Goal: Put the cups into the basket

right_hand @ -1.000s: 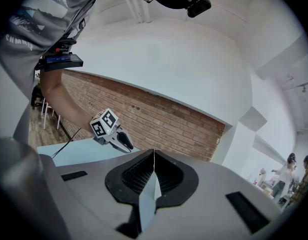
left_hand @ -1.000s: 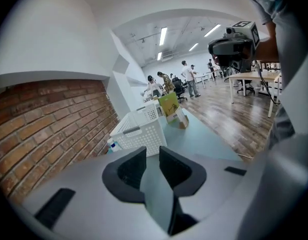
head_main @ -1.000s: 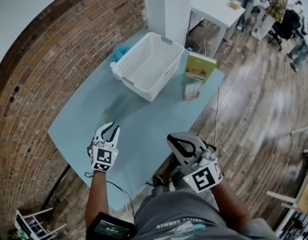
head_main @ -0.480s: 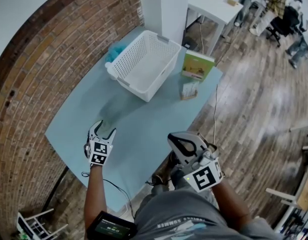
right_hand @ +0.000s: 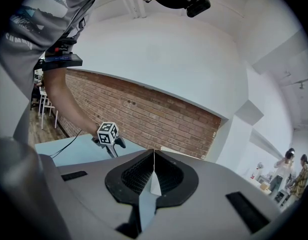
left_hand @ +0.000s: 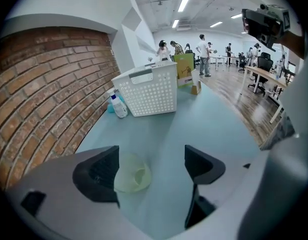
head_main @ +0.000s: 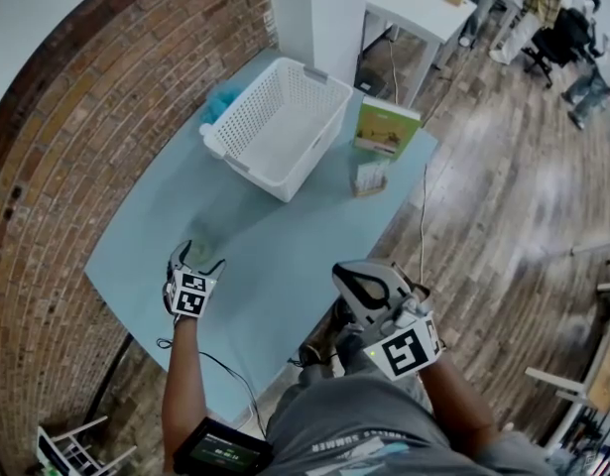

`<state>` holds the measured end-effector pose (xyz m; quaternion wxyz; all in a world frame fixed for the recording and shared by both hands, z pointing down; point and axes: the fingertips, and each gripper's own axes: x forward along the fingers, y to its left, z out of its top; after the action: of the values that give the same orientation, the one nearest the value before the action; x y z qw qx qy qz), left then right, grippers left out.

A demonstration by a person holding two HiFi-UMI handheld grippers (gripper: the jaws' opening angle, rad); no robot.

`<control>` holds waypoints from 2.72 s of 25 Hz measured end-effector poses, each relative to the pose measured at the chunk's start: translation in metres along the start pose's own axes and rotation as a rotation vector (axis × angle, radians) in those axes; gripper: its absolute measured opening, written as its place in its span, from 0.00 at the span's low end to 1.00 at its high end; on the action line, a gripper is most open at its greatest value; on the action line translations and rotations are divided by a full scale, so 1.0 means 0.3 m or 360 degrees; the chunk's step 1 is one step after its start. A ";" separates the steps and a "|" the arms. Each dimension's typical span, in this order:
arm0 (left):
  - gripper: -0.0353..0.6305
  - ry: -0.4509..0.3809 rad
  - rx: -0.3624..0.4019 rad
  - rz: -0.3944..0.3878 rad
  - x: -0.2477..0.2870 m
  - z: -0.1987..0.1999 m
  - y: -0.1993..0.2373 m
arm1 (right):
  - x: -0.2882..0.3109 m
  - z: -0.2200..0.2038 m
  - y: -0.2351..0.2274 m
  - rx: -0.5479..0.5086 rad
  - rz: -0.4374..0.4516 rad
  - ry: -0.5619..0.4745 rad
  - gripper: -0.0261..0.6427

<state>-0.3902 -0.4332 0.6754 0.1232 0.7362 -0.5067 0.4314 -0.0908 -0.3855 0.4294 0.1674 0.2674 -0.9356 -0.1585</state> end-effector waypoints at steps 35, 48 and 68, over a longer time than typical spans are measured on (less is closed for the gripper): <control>0.47 0.0344 -0.0008 -0.0018 0.172 -0.192 0.011 | 0.025 -0.071 -0.064 0.0044 -0.0024 0.0057 0.06; 0.25 0.0413 0.0105 0.0078 0.170 -0.191 0.027 | 0.008 -0.094 -0.074 0.0050 -0.0021 0.0063 0.06; 0.08 0.0398 0.0190 0.0160 0.124 -0.152 0.017 | -0.040 -0.128 -0.081 0.0073 -0.0003 0.0057 0.06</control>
<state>-0.4136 -0.4311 0.7298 0.1197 0.6563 -0.4972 0.5548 -0.0550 -0.4063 0.4516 0.1778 0.2749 -0.9356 -0.1323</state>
